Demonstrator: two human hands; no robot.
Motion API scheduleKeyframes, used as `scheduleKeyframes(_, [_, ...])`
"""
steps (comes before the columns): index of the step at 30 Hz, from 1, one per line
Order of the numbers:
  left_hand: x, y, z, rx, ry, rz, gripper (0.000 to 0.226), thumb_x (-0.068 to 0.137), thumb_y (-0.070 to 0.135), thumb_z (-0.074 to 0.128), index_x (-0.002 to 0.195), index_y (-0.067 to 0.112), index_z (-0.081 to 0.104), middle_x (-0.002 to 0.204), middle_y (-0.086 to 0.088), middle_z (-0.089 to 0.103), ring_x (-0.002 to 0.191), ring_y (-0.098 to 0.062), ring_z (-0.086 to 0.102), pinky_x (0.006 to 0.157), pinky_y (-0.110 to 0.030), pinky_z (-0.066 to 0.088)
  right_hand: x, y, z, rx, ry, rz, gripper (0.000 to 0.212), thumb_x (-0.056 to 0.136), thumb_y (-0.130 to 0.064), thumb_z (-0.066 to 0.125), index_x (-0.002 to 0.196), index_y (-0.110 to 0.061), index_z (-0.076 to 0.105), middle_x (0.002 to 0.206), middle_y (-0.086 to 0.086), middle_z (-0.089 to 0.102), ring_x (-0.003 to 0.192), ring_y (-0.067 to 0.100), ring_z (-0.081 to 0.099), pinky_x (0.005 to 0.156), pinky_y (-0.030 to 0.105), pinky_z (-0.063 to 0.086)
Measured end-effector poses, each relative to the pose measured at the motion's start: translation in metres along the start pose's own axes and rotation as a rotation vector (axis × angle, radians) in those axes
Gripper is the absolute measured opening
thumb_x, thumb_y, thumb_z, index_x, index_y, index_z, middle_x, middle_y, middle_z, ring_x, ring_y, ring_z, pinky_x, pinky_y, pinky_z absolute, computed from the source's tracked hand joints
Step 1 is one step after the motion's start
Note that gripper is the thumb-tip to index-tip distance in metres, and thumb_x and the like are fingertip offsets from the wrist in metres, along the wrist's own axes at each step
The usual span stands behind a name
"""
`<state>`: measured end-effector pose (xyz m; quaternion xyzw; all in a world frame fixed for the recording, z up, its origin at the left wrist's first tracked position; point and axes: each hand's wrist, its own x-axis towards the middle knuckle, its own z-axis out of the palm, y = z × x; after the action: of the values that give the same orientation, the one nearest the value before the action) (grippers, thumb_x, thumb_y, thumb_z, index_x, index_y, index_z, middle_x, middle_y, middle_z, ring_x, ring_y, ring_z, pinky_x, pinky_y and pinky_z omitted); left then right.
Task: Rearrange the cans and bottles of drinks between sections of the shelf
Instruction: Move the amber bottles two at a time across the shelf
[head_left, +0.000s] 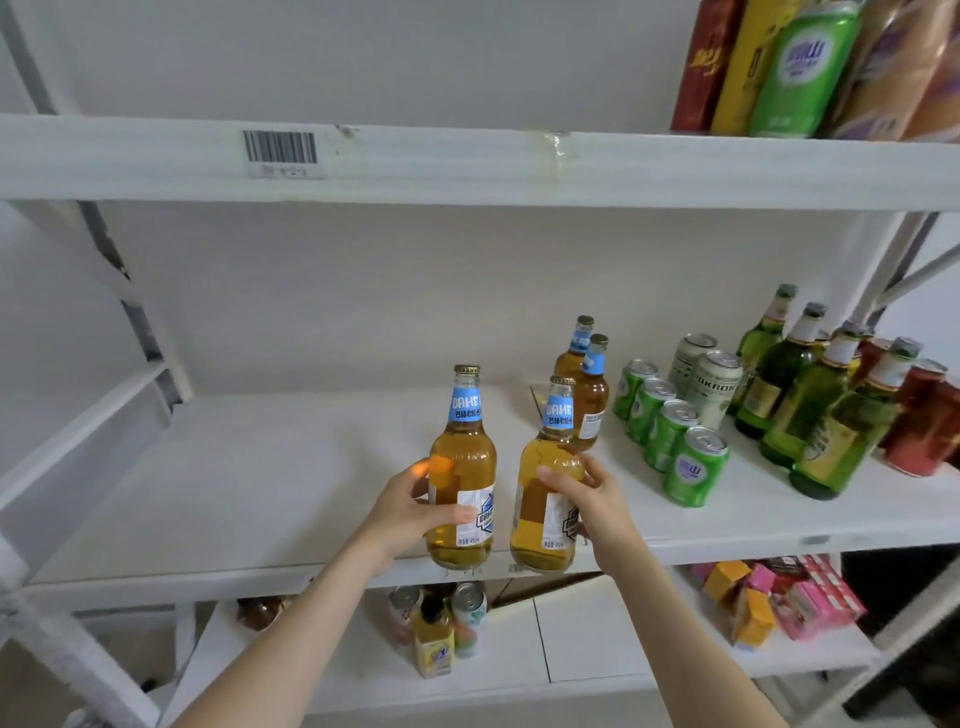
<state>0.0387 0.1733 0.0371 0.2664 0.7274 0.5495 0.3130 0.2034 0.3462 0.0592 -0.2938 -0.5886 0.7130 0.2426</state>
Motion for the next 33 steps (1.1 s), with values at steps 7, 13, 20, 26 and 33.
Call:
scheduleKeyframes(7, [0.052, 0.024, 0.067, 0.030, -0.055, 0.024, 0.087, 0.042, 0.051, 0.091, 0.122, 0.034, 0.060, 0.120, 0.004, 0.069, 0.115, -0.022, 0.063, 0.097, -0.051, 0.054, 0.045, -0.007, -0.073, 0.028, 0.056, -0.028, 0.039, 0.076, -0.015, 0.081, 0.109, -0.022, 0.062, 0.098, 0.002, 0.076, 0.089, 0.020, 0.073, 0.072, 0.033, 0.056])
scheduleKeyframes(13, [0.075, 0.023, 0.107, -0.003, 0.010, 0.008, 0.089, 0.040, 0.049, 0.092, 0.121, 0.034, 0.060, 0.119, 0.006, 0.069, 0.115, -0.020, 0.063, 0.096, -0.050, 0.055, 0.083, -0.005, -0.107, 0.008, -0.007, -0.047, 0.044, 0.072, -0.011, 0.084, 0.110, -0.021, 0.063, 0.098, 0.001, 0.077, 0.089, 0.018, 0.074, 0.075, 0.033, 0.056])
scheduleKeyframes(20, [0.092, 0.002, 0.130, -0.053, 0.122, -0.012, 0.078, 0.046, 0.031, 0.096, 0.116, 0.032, 0.062, 0.112, 0.007, 0.073, 0.110, -0.019, 0.067, 0.092, -0.046, 0.057, 0.129, 0.009, -0.115, -0.034, -0.090, -0.085, 0.058, 0.067, -0.007, 0.087, 0.116, -0.020, 0.060, 0.104, 0.002, 0.075, 0.096, 0.019, 0.072, 0.085, 0.038, 0.057])
scheduleKeyframes(26, [0.105, -0.010, 0.132, -0.059, 0.183, -0.017, 0.076, 0.045, 0.026, 0.097, 0.113, 0.033, 0.062, 0.110, 0.007, 0.073, 0.106, -0.016, 0.068, 0.091, -0.043, 0.057, 0.159, 0.022, -0.111, -0.053, -0.116, -0.111, 0.063, 0.065, -0.004, 0.088, 0.119, -0.019, 0.058, 0.106, 0.002, 0.074, 0.097, 0.016, 0.071, 0.082, 0.033, 0.056])
scheduleKeyframes(33, [0.113, -0.020, 0.131, -0.119, 0.221, 0.007, 0.076, 0.040, 0.017, 0.096, 0.107, 0.028, 0.063, 0.107, 0.004, 0.075, 0.103, -0.019, 0.070, 0.087, -0.039, 0.058, 0.175, 0.029, -0.110, -0.009, -0.123, -0.156, 0.065, 0.066, 0.006, 0.084, 0.122, -0.011, 0.056, 0.107, 0.006, 0.073, 0.092, 0.014, 0.072, 0.082, 0.032, 0.057])
